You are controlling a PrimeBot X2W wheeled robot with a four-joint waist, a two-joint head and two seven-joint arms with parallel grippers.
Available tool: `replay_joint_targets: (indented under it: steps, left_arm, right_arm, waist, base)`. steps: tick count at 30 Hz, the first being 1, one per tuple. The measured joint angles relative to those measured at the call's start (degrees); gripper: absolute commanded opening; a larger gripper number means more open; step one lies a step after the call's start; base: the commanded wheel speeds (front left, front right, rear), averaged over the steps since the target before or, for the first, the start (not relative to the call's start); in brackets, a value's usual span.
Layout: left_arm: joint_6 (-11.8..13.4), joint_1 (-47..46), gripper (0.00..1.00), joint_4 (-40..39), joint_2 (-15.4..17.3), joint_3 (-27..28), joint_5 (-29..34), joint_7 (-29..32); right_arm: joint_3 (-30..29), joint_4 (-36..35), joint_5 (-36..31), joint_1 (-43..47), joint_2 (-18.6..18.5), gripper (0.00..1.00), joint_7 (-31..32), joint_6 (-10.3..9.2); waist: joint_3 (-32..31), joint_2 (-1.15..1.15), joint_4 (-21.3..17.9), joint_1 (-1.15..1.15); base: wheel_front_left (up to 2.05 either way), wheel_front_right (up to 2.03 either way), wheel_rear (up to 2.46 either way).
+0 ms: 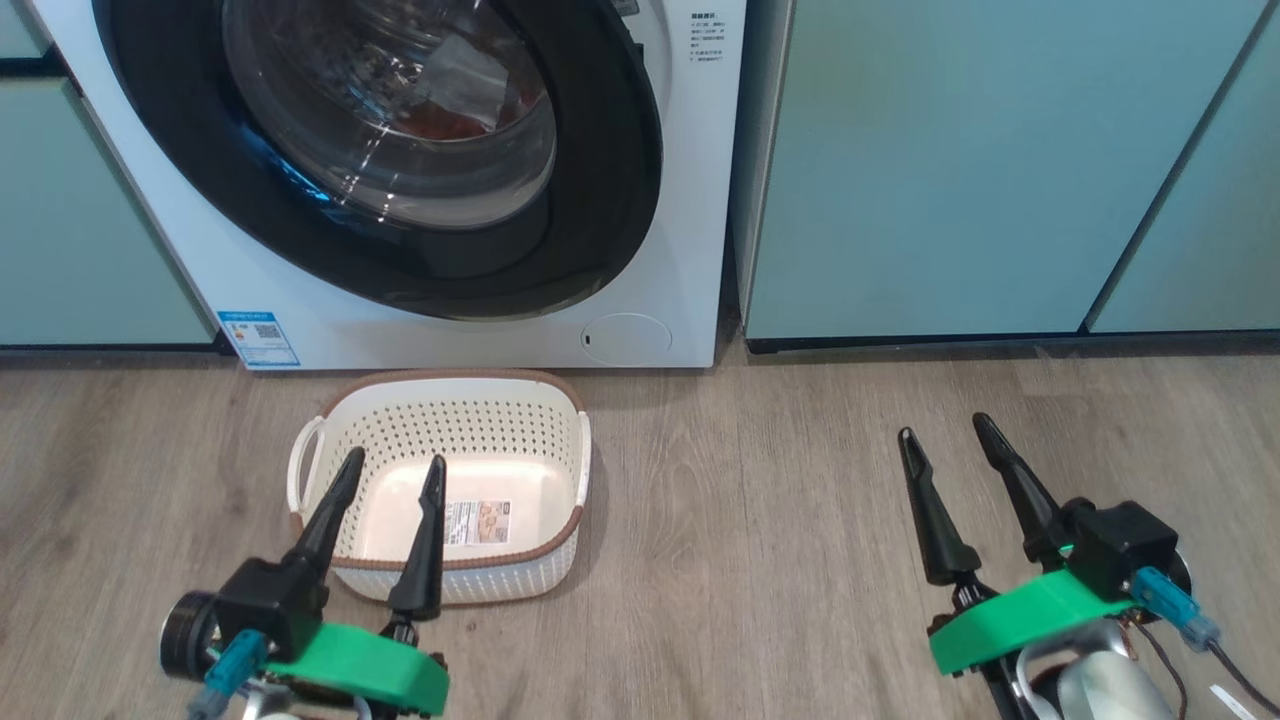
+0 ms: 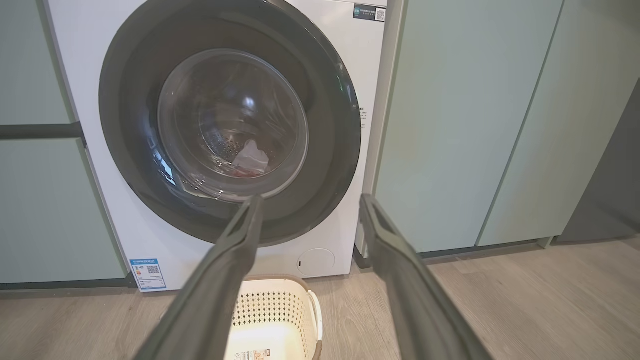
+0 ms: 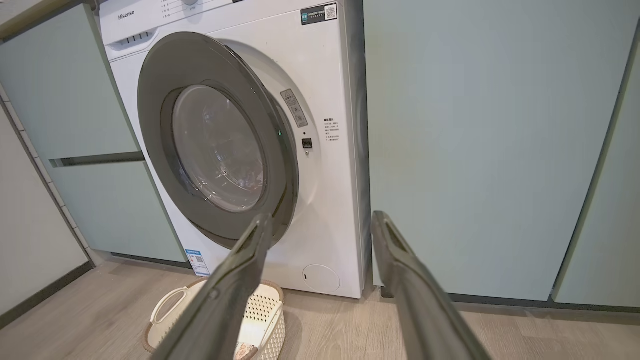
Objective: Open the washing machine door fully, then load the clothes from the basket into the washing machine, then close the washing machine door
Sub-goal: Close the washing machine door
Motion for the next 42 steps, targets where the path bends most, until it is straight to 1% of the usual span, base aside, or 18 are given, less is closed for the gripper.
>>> replay_joint_targets:
  steps: [7,23,27,42]
  left_arm:
    - [0.2,0.0,1.00,0.1,0.0,-1.6,0.0,0.0]
    - [0.5,0.0,1.00,0.4,0.0,-2.0,0.7,0.0]
    - [0.9,0.0,1.00,0.5,0.0,-2.1,0.7,0.0]
    - [1.0,0.0,1.00,0.5,0.0,-2.4,0.6,0.0]
  right_arm:
    - [-0.1,0.0,0.1,0.2,0.0,1.00,0.0,0.00]
    - [-0.3,0.0,0.5,0.2,0.0,1.00,0.0,0.00]
    - [-0.3,0.0,0.5,0.2,0.0,1.00,0.0,0.00]
    - [-0.5,0.0,0.5,0.2,0.0,1.00,0.0,0.00]
  waist:
    - [0.2,0.00,-0.1,0.00]
    - [0.2,0.00,-0.3,0.00]
    - [0.3,0.00,-0.2,0.00]
    - [0.3,0.00,0.2,0.00]
  base:
    - [0.00,0.00,0.00]
    - [0.00,0.00,0.00]
    - [0.00,0.00,0.00]
    - [0.00,0.00,0.00]
